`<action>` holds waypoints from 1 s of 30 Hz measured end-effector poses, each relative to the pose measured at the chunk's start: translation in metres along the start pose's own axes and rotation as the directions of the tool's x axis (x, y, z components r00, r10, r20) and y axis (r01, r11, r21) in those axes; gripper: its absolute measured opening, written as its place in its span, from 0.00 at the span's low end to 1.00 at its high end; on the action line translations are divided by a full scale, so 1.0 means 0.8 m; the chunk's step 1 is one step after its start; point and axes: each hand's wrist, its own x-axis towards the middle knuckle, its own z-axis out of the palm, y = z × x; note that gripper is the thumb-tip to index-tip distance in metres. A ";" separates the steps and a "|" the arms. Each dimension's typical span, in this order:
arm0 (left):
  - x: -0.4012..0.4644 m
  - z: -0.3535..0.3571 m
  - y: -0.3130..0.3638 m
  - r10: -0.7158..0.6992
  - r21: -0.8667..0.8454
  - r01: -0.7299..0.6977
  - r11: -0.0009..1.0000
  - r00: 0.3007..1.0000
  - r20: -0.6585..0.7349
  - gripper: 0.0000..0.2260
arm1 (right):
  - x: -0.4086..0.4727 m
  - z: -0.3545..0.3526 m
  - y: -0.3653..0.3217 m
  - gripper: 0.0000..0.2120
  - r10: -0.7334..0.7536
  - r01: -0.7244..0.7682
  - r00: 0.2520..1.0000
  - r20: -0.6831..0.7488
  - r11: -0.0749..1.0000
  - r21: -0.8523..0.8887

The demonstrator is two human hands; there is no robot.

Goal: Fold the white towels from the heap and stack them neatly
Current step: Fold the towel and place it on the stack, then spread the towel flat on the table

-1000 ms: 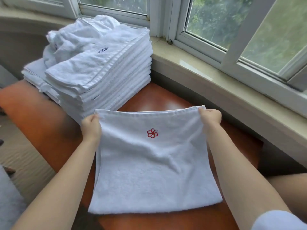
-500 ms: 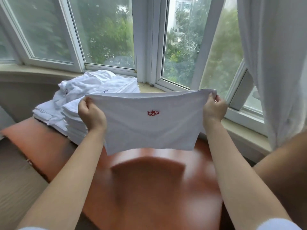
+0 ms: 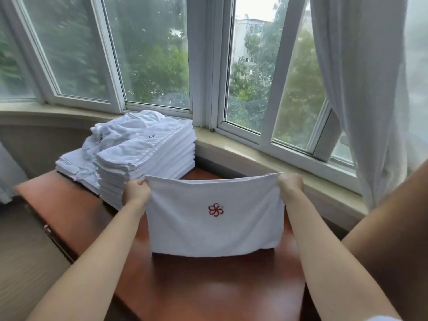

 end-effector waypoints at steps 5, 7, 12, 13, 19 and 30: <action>0.006 0.019 0.011 -0.095 0.011 0.095 0.995 0.982 0.163 0.11 | 0.011 0.027 0.001 0.10 0.129 -0.167 0.970 0.207 0.970 0.178; 0.004 0.028 0.031 -0.160 -0.165 0.200 0.966 0.961 0.227 0.12 | 0.015 0.038 0.001 0.10 0.130 -0.171 0.971 0.203 0.965 0.200; 0.017 0.016 0.102 0.062 -0.601 -0.057 0.798 0.998 -0.013 0.11 | 0.017 0.023 -0.058 0.13 -0.076 0.110 0.993 -0.086 0.837 0.535; 0.018 0.010 0.118 0.111 -0.647 -0.126 0.752 0.992 -0.065 0.11 | 0.013 0.017 -0.077 0.12 -0.130 0.165 0.986 -0.103 0.763 0.625; -0.004 0.007 0.119 0.212 -0.595 -0.363 0.717 0.927 -0.310 0.10 | -0.018 -0.007 -0.091 0.15 -0.193 0.319 0.948 -0.254 0.583 0.747; -0.153 0.053 -0.200 -0.145 -0.087 0.123 0.989 0.935 -0.323 0.17 | -0.091 0.000 0.219 0.16 0.202 -0.112 0.917 -0.344 0.959 0.262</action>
